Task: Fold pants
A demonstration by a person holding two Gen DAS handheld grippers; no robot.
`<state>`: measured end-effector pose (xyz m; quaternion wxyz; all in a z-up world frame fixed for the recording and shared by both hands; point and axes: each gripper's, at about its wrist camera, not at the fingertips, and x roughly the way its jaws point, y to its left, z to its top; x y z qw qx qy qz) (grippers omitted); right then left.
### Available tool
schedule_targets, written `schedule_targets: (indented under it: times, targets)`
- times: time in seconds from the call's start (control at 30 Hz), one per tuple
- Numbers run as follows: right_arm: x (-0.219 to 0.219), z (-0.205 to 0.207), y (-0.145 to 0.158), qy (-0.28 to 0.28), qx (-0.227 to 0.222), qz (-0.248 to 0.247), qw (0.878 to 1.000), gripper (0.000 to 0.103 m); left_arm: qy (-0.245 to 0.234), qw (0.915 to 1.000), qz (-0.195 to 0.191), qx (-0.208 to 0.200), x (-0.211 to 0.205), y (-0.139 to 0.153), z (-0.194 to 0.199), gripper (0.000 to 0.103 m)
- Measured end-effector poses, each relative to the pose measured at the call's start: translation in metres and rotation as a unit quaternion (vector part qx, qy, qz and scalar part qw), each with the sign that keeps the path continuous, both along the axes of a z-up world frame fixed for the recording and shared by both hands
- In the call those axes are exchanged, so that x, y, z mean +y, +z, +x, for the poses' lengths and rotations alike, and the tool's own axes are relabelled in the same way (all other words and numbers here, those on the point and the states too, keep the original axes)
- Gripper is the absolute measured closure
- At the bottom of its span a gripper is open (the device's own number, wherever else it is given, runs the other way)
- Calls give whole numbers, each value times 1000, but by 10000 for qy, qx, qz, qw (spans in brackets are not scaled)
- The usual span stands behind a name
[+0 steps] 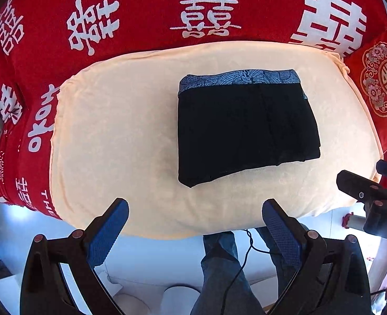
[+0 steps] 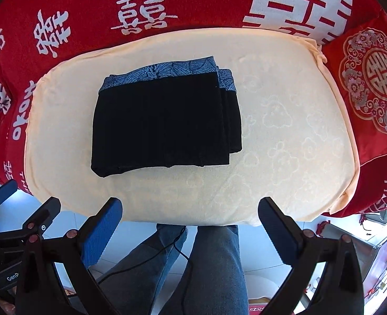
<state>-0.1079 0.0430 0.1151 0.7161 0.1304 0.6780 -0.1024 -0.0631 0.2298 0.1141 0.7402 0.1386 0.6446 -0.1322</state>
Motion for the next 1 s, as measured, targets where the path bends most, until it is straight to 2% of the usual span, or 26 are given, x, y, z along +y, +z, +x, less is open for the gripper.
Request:
schedule_targets:
  times: [0.53, 0.8, 1.0]
  targets:
    - [5, 3, -3, 105, 65, -62, 9999, 0, -31, 10000, -36, 27, -2, -2, -1, 1]
    - [9, 4, -5, 170, 83, -102, 9998, 0, 107, 9999, -55, 121, 0, -6, -2, 1]
    - [7, 5, -7, 133, 107, -110, 9998, 0, 10, 9999, -96, 79, 0, -6, -1, 1]
